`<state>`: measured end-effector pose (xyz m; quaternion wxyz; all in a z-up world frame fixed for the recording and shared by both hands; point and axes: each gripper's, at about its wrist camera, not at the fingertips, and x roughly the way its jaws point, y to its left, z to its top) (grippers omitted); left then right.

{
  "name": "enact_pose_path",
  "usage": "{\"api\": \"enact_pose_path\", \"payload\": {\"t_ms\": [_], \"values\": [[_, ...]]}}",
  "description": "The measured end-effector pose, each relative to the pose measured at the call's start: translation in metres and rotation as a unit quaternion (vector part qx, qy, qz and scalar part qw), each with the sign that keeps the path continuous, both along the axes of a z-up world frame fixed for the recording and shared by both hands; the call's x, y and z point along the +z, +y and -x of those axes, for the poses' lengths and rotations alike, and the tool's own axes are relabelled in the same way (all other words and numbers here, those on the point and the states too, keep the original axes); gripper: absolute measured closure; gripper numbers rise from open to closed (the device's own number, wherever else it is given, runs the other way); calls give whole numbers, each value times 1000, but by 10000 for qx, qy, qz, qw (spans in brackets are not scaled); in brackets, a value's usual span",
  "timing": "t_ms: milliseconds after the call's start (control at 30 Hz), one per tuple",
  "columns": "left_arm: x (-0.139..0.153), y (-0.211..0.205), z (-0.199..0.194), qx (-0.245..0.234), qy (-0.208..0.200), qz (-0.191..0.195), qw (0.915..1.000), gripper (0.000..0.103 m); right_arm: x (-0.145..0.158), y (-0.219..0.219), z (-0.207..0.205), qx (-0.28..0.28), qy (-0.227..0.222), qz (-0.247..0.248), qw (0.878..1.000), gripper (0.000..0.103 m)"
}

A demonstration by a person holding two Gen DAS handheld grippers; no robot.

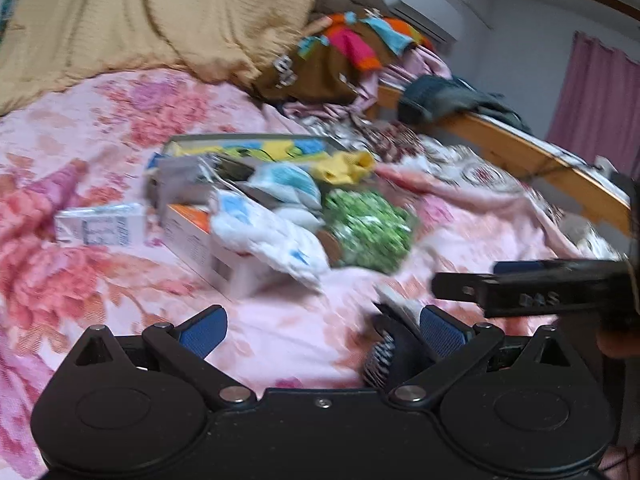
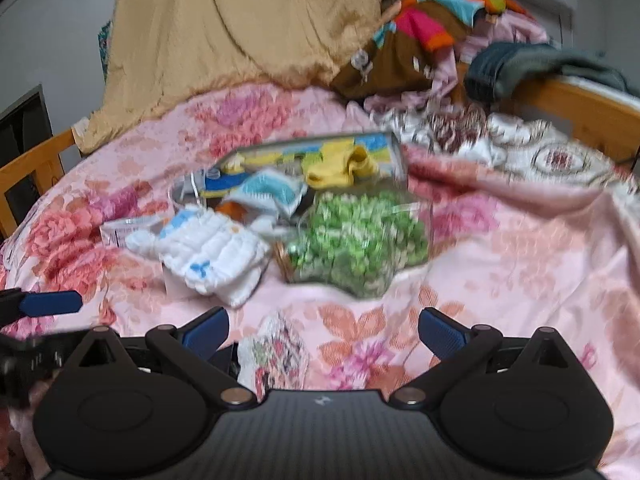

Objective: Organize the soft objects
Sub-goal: 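Grasp the black striped sock with the left tool while the right tool grasps the white fuzzy sock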

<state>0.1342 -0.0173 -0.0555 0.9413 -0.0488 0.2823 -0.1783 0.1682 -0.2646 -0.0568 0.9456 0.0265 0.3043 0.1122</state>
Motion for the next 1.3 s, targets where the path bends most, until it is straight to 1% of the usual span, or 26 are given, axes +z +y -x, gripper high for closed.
{"api": "enact_pose_path", "payload": {"t_ms": [167, 333, 433, 667, 700, 800, 833, 900, 933, 1033, 1067, 1100, 1133, 1200, 1300], "values": [[-12, -12, 3, -299, 124, -86, 9994, 1, -11, 0, -10, 109, 437, -124, 9989, 0], [-21, -21, 6, -512, 210, -166, 9983, 1, -15, -1, -16, 142, 633, -305, 9974, 0], [-26, -27, 4, -567, 238, -204, 9979, 1, -18, -1, -20, 146, 748, -344, 9965, 0], [-35, -37, -4, -561, 359, -124, 9977, 1, -23, -1, -24, 35, 904, -272, 9955, 0], [-36, -37, -5, -551, 362, -117, 9978, 3, -23, -3, -24, 18, 914, -293, 9954, 0], [-38, -38, -9, -551, 420, -14, 9976, 11, -23, -5, -25, -49, 917, -315, 9953, 0], [-38, -38, -10, -543, 431, 0, 9976, 12, -23, -6, -25, -66, 919, -319, 9952, 0], [-39, -39, -13, -541, 450, 32, 9975, 20, -23, -7, -25, -104, 922, -321, 9952, 0], [-39, -39, -14, -553, 473, 45, 9973, 22, -22, -8, -25, -130, 914, -322, 9952, 0], [-41, -39, -19, -503, 579, 75, 9970, 39, -22, -10, -25, -243, 900, -290, 9952, 1], [-41, -38, -20, -498, 625, 102, 9967, 49, -22, -11, -25, -266, 913, -292, 9950, 1], [-42, -38, -21, -488, 675, 132, 9964, 54, -22, -11, -25, -263, 926, -316, 9949, 2], [-42, -38, -22, -486, 708, 167, 9962, 56, -22, -12, -25, -242, 937, -349, 9947, 4], [-43, -38, -23, -499, 743, 232, 9957, 60, -22, -11, -26, -178, 971, -389, 9944, 10], [-43, -38, -24, -502, 796, 287, 9952, 65, -25, -8, -26, -112, 1050, -344, 9938, 15]]}}
